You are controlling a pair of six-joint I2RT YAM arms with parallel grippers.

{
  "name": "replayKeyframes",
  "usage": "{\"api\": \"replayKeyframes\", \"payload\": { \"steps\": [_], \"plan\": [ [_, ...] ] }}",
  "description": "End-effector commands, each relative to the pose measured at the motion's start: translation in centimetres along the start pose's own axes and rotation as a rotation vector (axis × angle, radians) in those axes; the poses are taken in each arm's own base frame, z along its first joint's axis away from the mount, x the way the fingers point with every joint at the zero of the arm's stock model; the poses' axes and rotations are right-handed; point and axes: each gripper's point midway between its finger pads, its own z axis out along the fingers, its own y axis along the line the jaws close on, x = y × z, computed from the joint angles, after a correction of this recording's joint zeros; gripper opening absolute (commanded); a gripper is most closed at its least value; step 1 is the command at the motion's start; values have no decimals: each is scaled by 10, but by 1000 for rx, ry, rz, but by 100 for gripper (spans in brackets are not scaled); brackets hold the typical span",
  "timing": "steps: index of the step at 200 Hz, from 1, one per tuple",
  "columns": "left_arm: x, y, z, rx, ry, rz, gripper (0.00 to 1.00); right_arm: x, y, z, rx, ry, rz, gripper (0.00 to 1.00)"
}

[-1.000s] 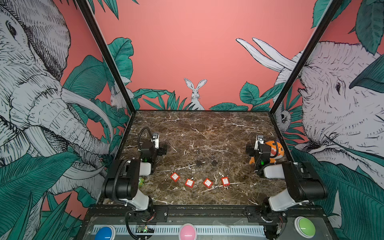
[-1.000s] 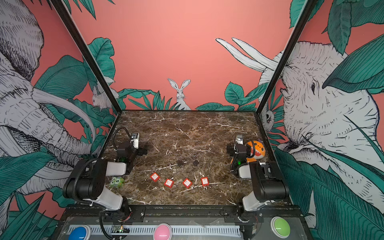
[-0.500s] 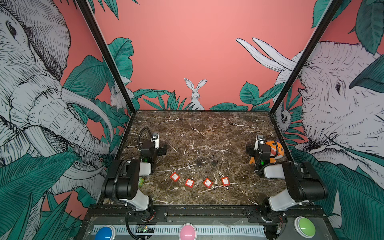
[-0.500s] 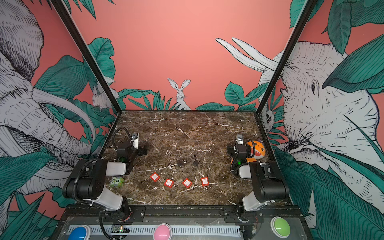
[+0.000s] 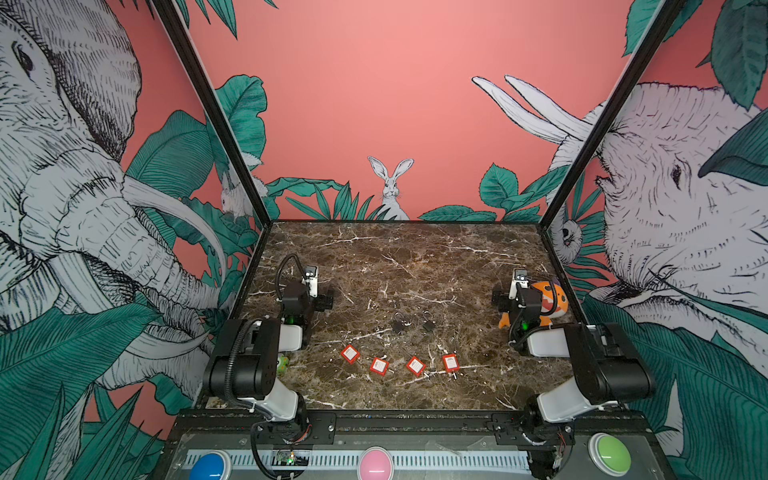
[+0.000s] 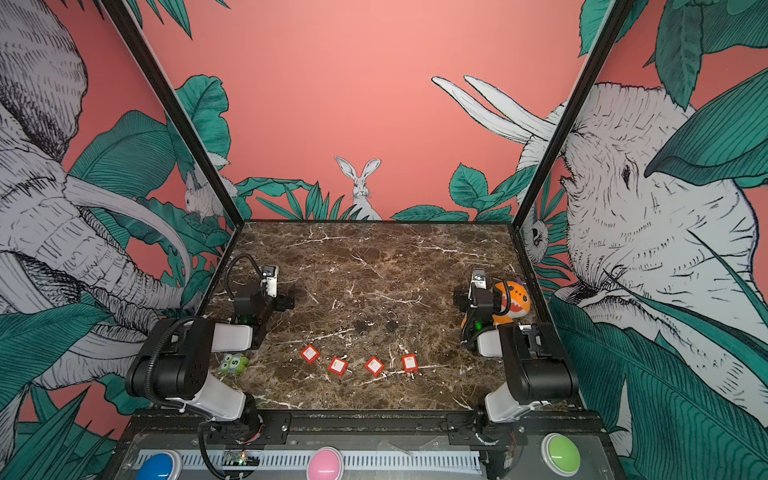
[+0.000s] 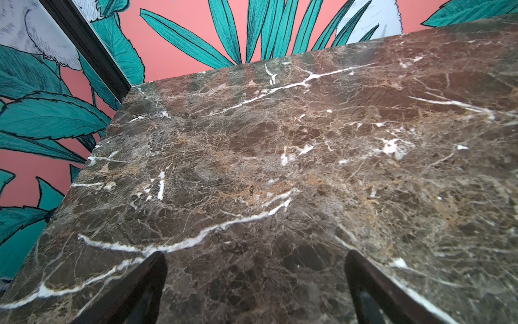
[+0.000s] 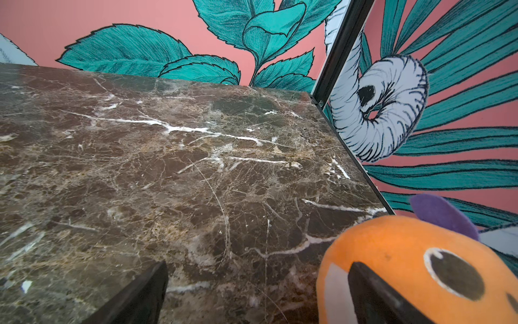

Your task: Lock with the key

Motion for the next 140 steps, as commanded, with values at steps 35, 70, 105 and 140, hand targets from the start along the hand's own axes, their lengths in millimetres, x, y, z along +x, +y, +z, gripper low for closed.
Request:
{"api": "replayKeyframes", "payload": {
  "steps": [35, 70, 105, 140],
  "plan": [
    [-26, 7, -6, -25, -52, -17, 99, -28, 4, -12, -29, -40, -30, 99],
    [-59, 6, -24, 23, 23, -15, 99, -60, 16, -30, -88, 19, -34, 97],
    [-91, -1, -43, 77, -26, -129, 96, -53, 62, -61, -247, 202, -35, 90],
    [-103, -43, -47, 173, 90, -79, 90, -7, 106, -100, -428, 500, 3, 74]
  ]
}}
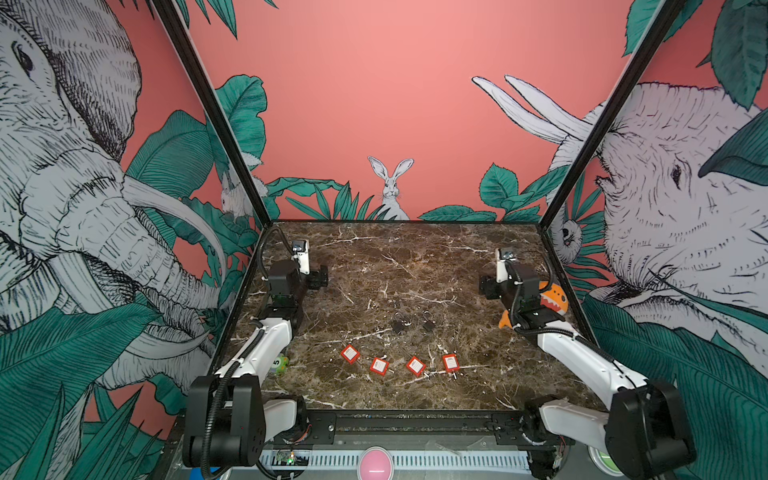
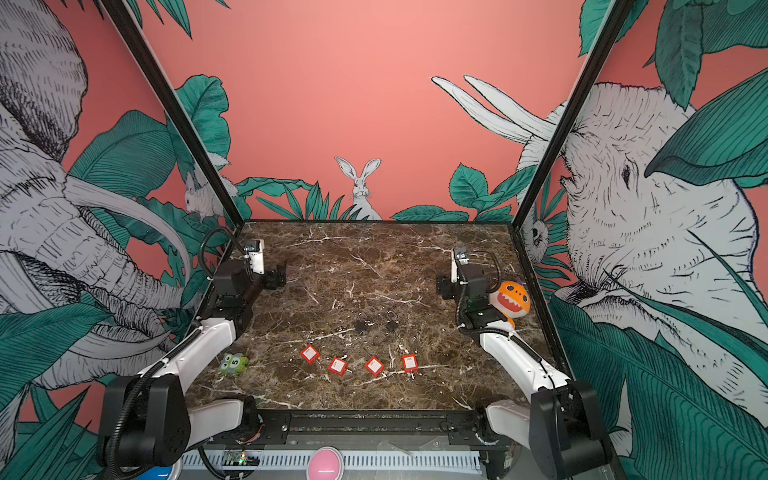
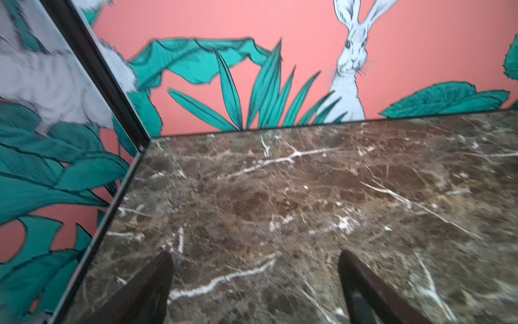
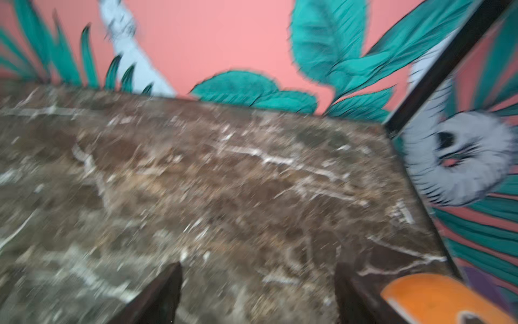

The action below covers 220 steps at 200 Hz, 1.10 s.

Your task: Lock with the key

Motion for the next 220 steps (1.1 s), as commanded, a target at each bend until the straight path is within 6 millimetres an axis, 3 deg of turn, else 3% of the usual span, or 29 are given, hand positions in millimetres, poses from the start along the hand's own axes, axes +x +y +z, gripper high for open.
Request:
{"api": "replayKeyframes", "payload": {
  "steps": [1, 38, 98, 167, 220],
  "plan": [
    [14, -38, -1, 92, 158, 7, 90, 75, 31, -15, -111, 352, 68, 73],
    [4, -83, 14, 167, 174, 106, 90, 100, 62, -46, -160, 560, 61, 70],
    [-10, -122, 38, 262, 170, 115, 89, 150, 95, -86, -145, 770, -6, 67],
    [2, -136, 37, 286, 201, 120, 89, 180, 128, -98, -164, 835, -78, 67],
    [9, -137, 37, 282, 218, 119, 89, 201, 134, -95, -141, 876, -140, 65]
  ]
}}
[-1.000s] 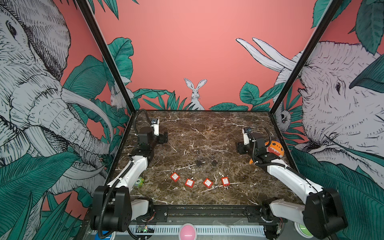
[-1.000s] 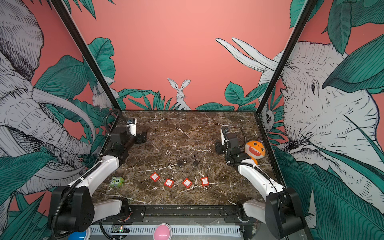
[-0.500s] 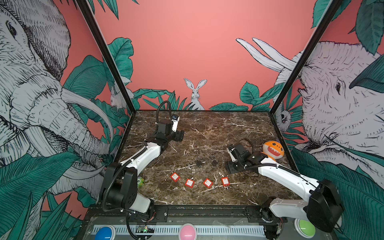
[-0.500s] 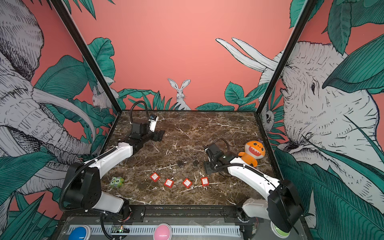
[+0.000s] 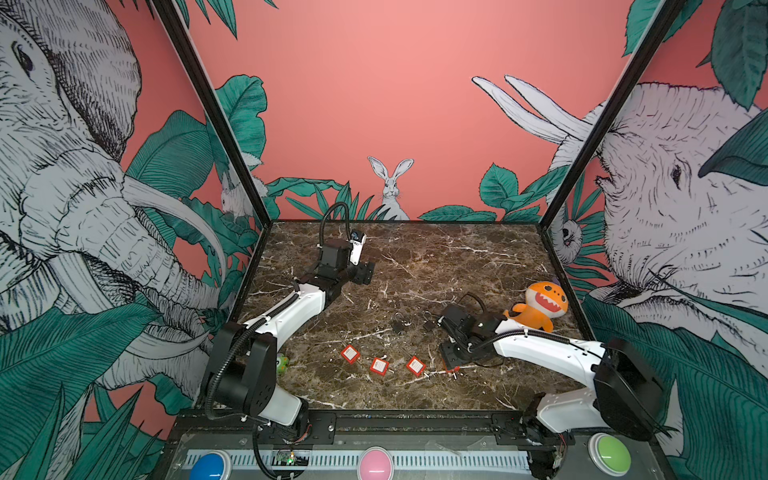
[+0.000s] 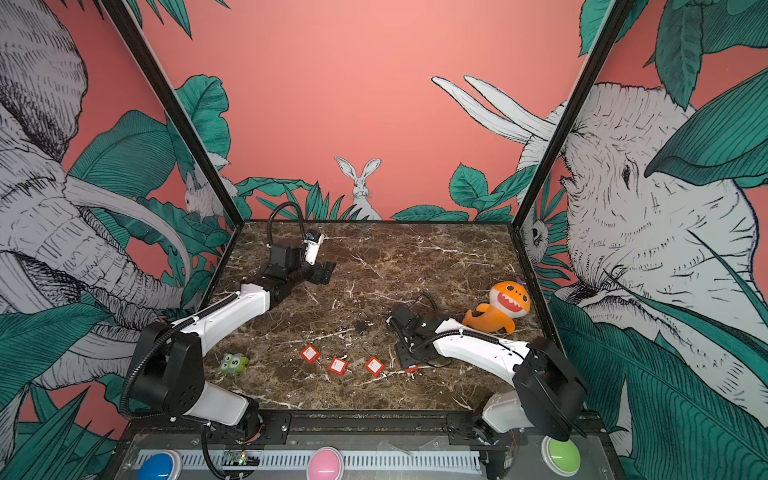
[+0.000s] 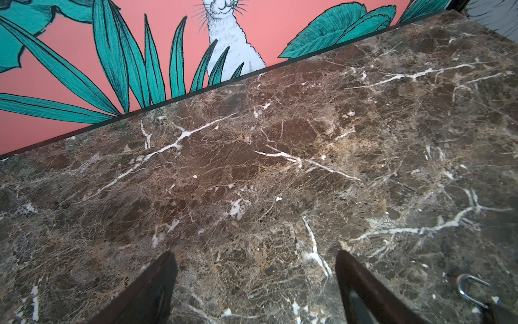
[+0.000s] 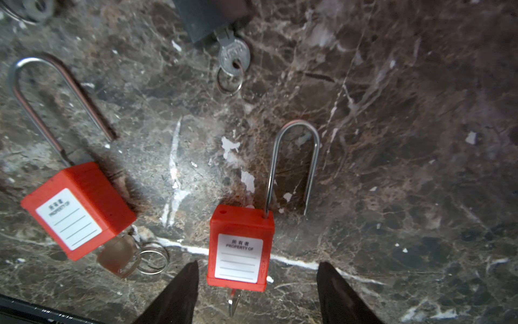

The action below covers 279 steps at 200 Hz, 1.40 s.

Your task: Lock with the key

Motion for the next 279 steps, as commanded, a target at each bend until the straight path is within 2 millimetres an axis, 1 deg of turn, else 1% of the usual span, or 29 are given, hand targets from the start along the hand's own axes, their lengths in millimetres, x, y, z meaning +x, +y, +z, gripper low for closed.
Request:
{"api": "replayKeyframes", "payload": {
  "steps": [1, 47, 75, 106, 130, 165, 178, 197, 203, 211, 215, 216, 226, 234, 251, 255, 257, 267, 279],
  "plan": [
    [1, -4, -2, 6, 7, -19, 89, 4, -2, 8, 41, 9, 11, 65],
    [2, -3, 0, -5, 11, -21, 90, 7, -1, 19, 67, 32, -15, 62],
    [4, -2, 1, -8, 22, -13, 91, 15, 0, 30, 75, 65, -27, 58],
    [4, -1, 0, -15, 22, -10, 91, 14, -3, 33, 92, 66, -43, 54],
    [3, -1, 0, -18, 28, -4, 91, 13, -4, 34, 109, 76, -76, 48],
    [-1, -1, -1, -18, 22, 8, 91, 7, -1, 28, 113, 63, -131, 32],
    [-2, -3, -2, -6, 15, 24, 91, -1, 1, 18, 120, 45, -172, 26],
    [-7, -18, -5, 81, -8, 73, 91, -16, 3, -3, 122, -4, -264, 24],
    [-9, -26, -7, 129, -21, 93, 90, -21, 12, -10, 76, -24, -327, 25],
    [-12, -39, -12, 199, -48, 122, 88, -26, 30, -21, -31, -58, -443, 21],
    [-14, -45, -14, 235, -66, 136, 86, -27, 33, -25, -50, -71, -476, 20],
    [-14, -46, -15, 244, -71, 140, 86, -30, 35, -29, -58, -84, -495, 19],
    [-18, -59, -23, 318, -124, 175, 82, -40, 35, -44, -60, -142, -559, 14],
    [-21, -68, -30, 365, -171, 208, 82, -48, 36, -53, -75, -182, -597, 14],
    [-23, -92, -52, 497, -295, 308, 81, -64, 34, -73, -95, -271, -683, 14],
    [-25, -94, -56, 507, -324, 321, 82, -69, 33, -78, -91, -293, -700, 14],
    [-25, -100, -60, 542, -337, 328, 81, -71, 32, -80, -88, -302, -709, 14],
    [-21, -111, -71, 619, -363, 364, 81, -81, 29, -90, -83, -349, -749, 14],
    [-16, -123, -79, 708, -347, 403, 80, -94, 27, -102, -85, -404, -799, 14]
  ]
}}
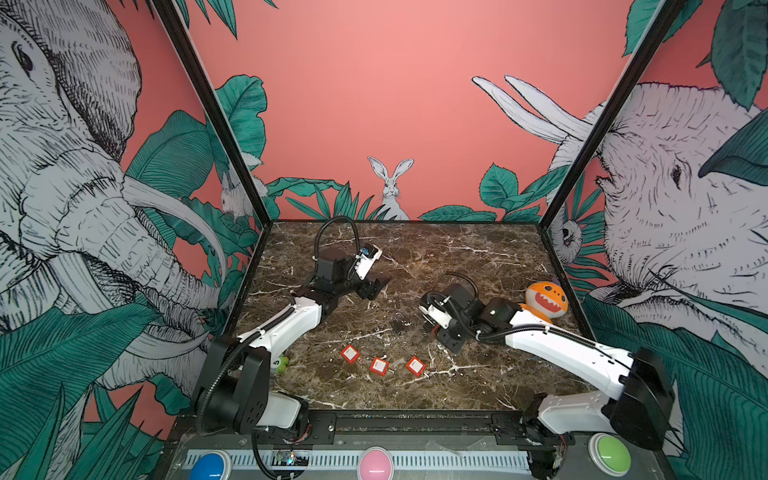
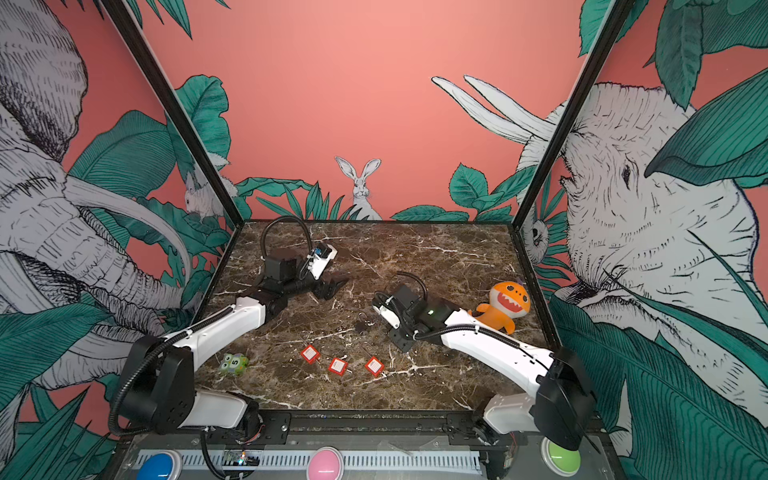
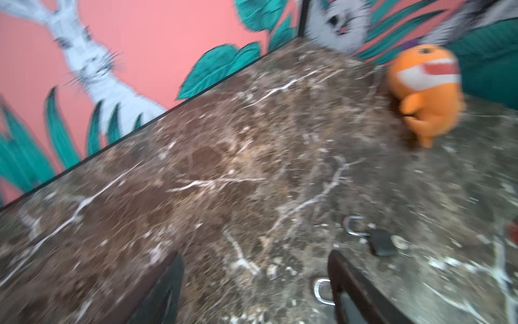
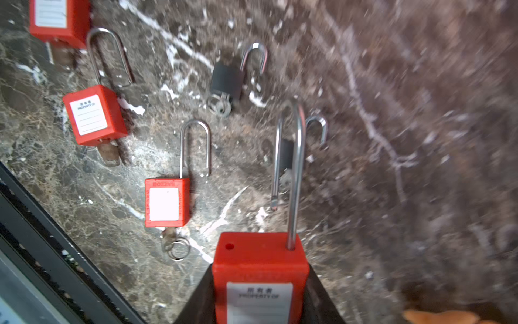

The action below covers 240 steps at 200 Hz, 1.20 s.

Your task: Lock with the key

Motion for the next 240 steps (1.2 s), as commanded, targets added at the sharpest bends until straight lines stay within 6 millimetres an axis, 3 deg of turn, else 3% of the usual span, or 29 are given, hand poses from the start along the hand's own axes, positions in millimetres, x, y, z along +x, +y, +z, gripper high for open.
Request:
{"api": "replayKeyframes", "payload": {
  "steps": [1, 25, 70, 129, 165, 200, 240],
  "plan": [
    [-32, -47, -15, 251, -149, 171, 80, -25, -12, -17, -1, -104, -207, 14],
    [-41, -73, -20, 454, -194, 209, 69, -43, -20, -30, -20, -152, -326, 14],
    [-50, -80, -15, 549, -215, 180, 64, -54, -28, -40, -16, -147, -432, 13],
    [-44, -100, 3, 605, -190, 182, 60, -67, -23, -44, -46, -189, -447, 12],
    [-48, -106, 9, 625, -192, 176, 47, -70, -24, -44, -38, -201, -460, 11],
    [-45, -113, 12, 648, -181, 173, 27, -73, -28, -46, -16, -212, -464, 11],
    [-43, -116, 10, 667, -178, 174, 16, -79, -31, -47, 2, -222, -473, 11]
  ]
}}
